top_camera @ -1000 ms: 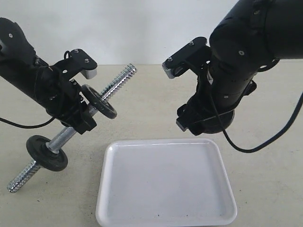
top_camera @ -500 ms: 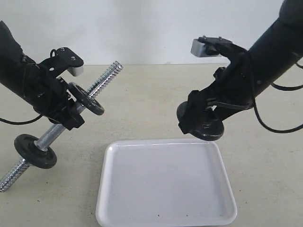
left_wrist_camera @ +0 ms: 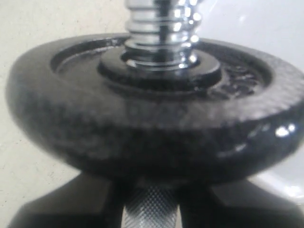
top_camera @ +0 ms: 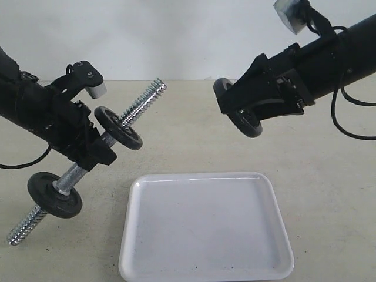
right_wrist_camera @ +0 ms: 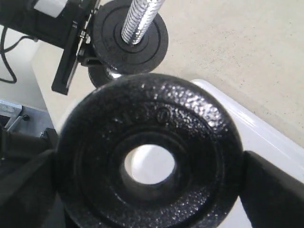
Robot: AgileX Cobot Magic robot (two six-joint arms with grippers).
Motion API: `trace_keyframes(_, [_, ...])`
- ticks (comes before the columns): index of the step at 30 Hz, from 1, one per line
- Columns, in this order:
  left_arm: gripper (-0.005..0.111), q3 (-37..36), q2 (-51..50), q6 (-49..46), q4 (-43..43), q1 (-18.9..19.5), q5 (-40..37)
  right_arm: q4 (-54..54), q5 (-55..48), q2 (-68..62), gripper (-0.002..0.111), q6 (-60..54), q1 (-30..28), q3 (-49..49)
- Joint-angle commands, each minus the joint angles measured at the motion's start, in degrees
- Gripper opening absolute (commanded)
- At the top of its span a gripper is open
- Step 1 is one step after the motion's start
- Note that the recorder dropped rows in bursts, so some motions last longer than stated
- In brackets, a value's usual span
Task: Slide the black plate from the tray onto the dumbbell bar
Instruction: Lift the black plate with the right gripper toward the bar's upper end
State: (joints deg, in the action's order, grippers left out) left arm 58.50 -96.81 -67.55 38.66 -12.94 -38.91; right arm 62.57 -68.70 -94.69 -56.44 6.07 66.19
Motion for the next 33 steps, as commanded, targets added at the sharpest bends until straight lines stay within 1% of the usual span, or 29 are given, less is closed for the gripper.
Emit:
trace_keyframes(1, [0.004,0.15,4.17,-0.60,7.93,-0.28,2.04,7.36,-1.26,1.07,0.003,-0.87,-0.37,0.78])
trace_keyframes(8, [0.004,-1.51,4.31,-3.45,12.70,-0.28,0.62,10.83,-1.26,1.07,0.003,-1.01,-0.37,0.78])
trace_keyframes(15, [0.004,-1.71,4.31,-10.33,20.58,-0.41,-3.71,15.29,-1.26,0.71,0.003,-1.51,-0.37,0.78])
trace_keyframes(18, [0.004,-1.71,4.31,-10.51,21.32,-0.41,-5.17,15.18,-1.26,-0.26,0.003,-1.51,-0.37,0.78])
trace_keyframes(22, [0.004,-1.71,4.31,-13.52,23.74,-0.41,-8.09,15.08,-1.26,-1.84,0.003,-1.51,-0.37,0.78])
trace_keyframes(25, [0.004,-1.71,4.31,-14.28,23.92,-0.41,-9.74,15.08,-1.26,-2.08,0.003,-1.97,-0.37,0.78])
trace_keyframes(29, [0.004,-1.71,4.31,-15.91,24.51,-2.23,-10.59,15.08,-1.26,-2.08,0.003,-2.09,-0.37,0.78])
trace_keyframes(31, [0.004,-1.81,4.31,-17.29,24.51,-4.64,-10.59,15.20,-1.26,-2.08,0.003,-2.09,-0.37,0.78])
trace_keyframes(33, [0.004,-1.93,4.31,-17.30,24.41,-6.01,-8.57,15.20,-1.26,-2.08,0.003,-2.09,-0.37,0.78])
